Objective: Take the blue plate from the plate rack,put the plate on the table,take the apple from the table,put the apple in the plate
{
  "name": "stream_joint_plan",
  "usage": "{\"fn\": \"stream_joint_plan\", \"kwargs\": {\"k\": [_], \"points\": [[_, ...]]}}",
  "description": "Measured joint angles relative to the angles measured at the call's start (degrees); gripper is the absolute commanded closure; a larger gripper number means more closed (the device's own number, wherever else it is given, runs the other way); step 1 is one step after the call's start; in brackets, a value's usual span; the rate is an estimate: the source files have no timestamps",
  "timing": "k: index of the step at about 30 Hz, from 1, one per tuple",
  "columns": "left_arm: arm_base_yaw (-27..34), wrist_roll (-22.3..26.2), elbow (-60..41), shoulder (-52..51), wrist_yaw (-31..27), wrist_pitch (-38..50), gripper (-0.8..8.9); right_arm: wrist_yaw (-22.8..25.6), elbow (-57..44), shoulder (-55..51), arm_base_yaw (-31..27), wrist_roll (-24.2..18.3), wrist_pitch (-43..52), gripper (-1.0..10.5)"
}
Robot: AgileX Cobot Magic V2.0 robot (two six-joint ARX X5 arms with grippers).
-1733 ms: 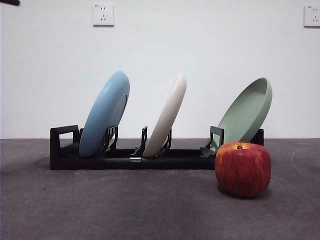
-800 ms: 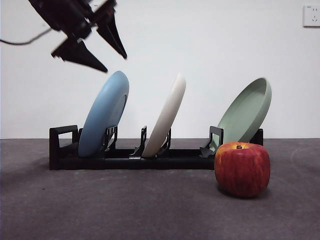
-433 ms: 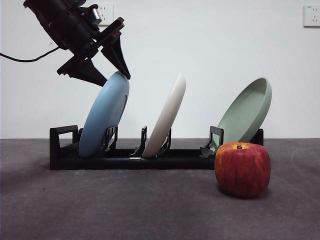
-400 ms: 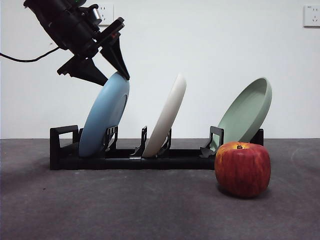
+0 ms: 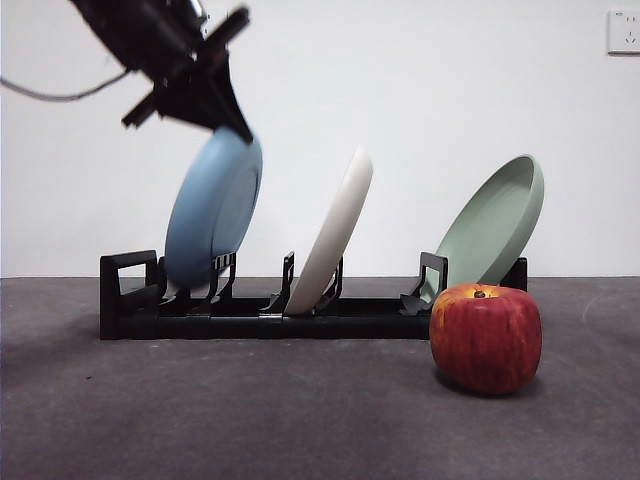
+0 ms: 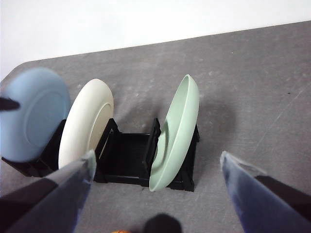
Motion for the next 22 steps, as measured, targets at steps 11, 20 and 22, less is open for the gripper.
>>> {"fn": "stream_joint_plan", "kwargs": {"k": [11, 20, 22], "points": [[-0.5, 6.6, 24.2, -2.9, 1.2, -25.0, 8.22, 0.0, 0.0, 0.0, 0.0, 0.0, 0.0, 5.1], [-10.1, 13.6, 25.9, -14.2, -21.3, -39.5, 8.22, 0.2, 0.0, 0.0, 0.0, 0.0, 0.0, 5.1], [-12.9, 13.9, 25.9, -16.4, -25.7, -39.6, 8.22, 0.2, 0.0, 0.0, 0.0, 0.0, 0.0, 5.1]]}}
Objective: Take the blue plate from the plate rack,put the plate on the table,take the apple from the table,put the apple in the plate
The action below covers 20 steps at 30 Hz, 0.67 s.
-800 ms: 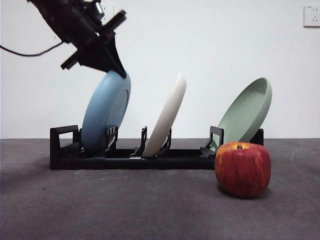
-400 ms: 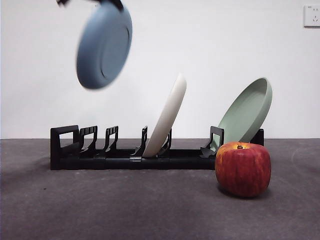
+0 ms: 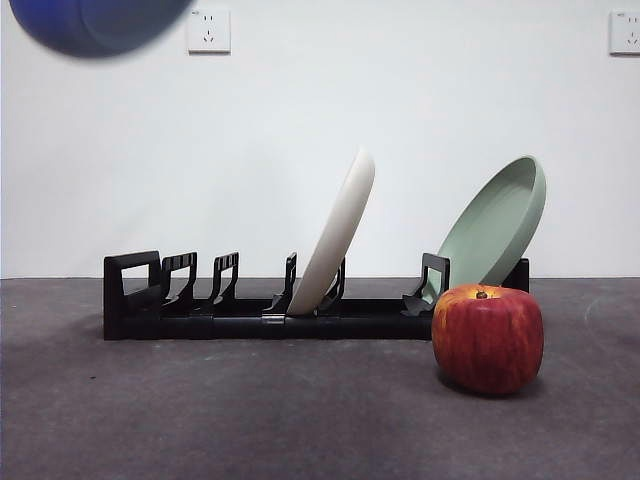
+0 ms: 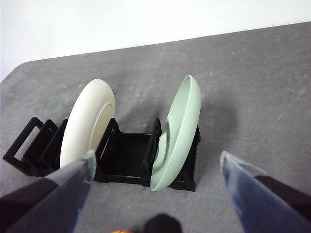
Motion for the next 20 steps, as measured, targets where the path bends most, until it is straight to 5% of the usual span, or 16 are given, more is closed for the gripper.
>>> {"fn": "stream_joint_plan", "kwargs": {"k": [9, 20], "points": [[-15.4, -5.7, -7.7, -12.0, -10.2, 0.0, 8.22, 0.0, 0.0, 0.2, 0.0, 0.0, 0.0, 5.1], [-32.7, -22.9, -35.4, -15.5, -25.1, 0.1, 8.22, 0.0, 0.0, 0.3, 0.0, 0.0, 0.0, 5.1]]}}
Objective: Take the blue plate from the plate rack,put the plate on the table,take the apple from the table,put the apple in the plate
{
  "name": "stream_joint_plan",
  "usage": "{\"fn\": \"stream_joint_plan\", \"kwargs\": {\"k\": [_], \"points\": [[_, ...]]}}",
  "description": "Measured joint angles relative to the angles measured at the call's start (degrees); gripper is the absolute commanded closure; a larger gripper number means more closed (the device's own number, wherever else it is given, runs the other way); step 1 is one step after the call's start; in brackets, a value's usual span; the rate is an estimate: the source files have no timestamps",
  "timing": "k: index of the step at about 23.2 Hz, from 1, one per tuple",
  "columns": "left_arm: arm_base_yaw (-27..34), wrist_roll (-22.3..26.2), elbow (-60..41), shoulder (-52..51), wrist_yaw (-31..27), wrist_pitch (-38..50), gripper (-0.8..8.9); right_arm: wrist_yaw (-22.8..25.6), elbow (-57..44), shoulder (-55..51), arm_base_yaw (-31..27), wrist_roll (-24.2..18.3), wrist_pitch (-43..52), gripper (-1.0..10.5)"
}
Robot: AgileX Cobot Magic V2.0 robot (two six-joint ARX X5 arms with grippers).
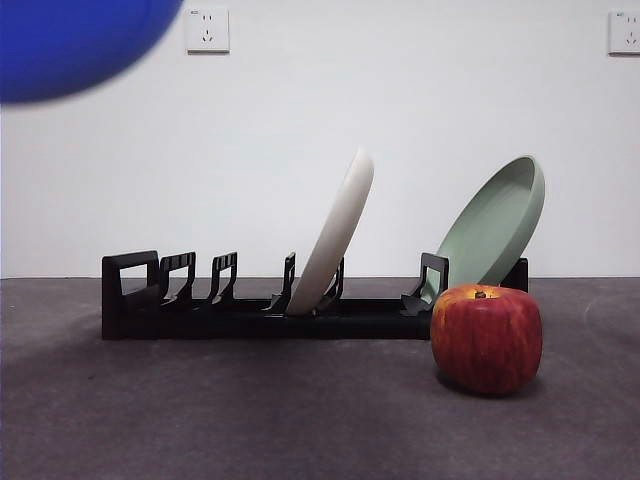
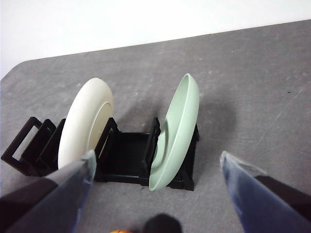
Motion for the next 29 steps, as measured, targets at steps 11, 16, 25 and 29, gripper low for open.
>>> {"fn": "stream_joint_plan", "kwargs": {"k": [11, 16, 25, 29], "points": [[-2.0, 0.4, -20.2, 10.9, 5.0, 26.2, 8.22, 0.0, 0.0, 0.0, 0.0, 0.0, 0.0, 5.1], [-2.0, 5.5, -20.8, 19.5, 8.0, 33.6, 8.22, 0.0, 0.0, 0.0, 0.0, 0.0, -0.2, 5.1], [-0.7, 12.2, -20.8, 30.0, 13.3, 41.0, 6.02, 0.0, 0.0, 0.0, 0.0, 0.0, -0.2, 5.1], [-0.2, 12.5, -20.8, 30.0, 19.4, 41.6, 3.66, -0.2, 0.0, 0.0, 0.0, 0.0, -1.0, 5.1]]}}
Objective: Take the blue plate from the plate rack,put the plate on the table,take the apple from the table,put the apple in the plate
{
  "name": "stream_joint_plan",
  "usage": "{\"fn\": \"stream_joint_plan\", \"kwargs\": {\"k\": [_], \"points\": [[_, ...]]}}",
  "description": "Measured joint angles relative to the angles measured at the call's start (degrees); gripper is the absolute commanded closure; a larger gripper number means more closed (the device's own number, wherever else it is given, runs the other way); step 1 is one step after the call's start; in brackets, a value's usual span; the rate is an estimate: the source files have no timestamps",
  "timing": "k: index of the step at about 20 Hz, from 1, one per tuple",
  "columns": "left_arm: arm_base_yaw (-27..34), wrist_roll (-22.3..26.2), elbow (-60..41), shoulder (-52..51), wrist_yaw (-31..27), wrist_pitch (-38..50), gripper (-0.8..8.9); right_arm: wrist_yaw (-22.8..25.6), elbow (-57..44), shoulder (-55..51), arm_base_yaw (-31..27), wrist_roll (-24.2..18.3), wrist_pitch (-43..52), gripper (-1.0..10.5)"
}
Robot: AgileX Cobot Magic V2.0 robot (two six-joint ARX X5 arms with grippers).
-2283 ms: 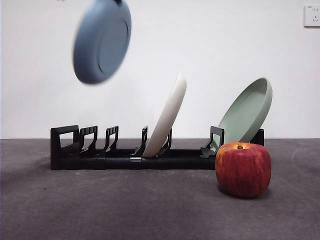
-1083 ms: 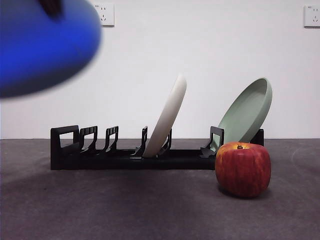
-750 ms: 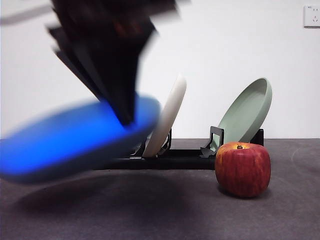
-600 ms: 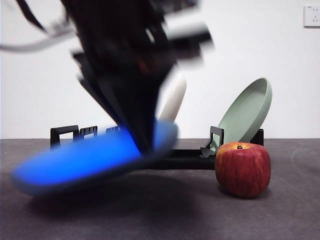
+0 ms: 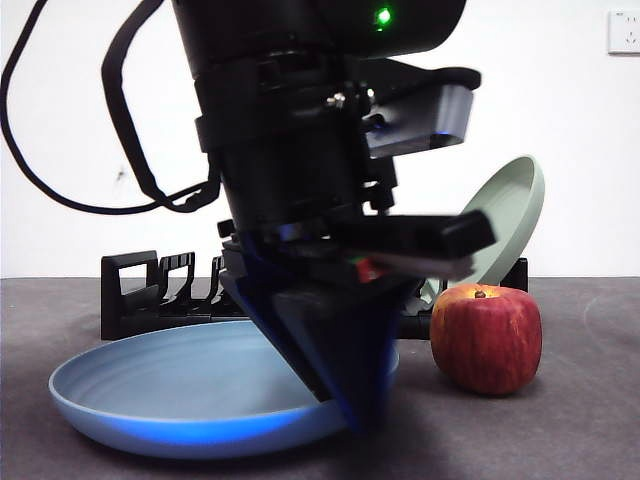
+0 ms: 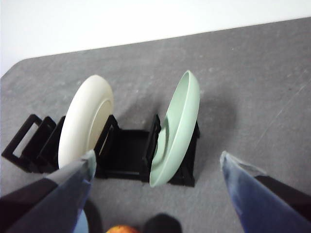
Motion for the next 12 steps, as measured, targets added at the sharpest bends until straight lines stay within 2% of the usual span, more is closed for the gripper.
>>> {"fn": "stream_joint_plan", "kwargs": {"k": [2, 8, 12], "points": [[0.0, 0.0, 0.1, 0.0, 0.4, 0.0, 3.68, -0.5, 0.0, 0.0, 0.0, 0.0, -1.0, 5.1], [0.1, 0.0, 3.5, -2.1, -0.1, -3.2, 3.69, -8.8, 0.0, 1.2, 0.3, 0.0, -2.4, 5.1], [0.2, 0.0, 8.2, -9.1, -4.4, -4.5, 3.69, -10.0, 0.1, 3.3, 2.8, -0.2, -3.7, 5.1]]}}
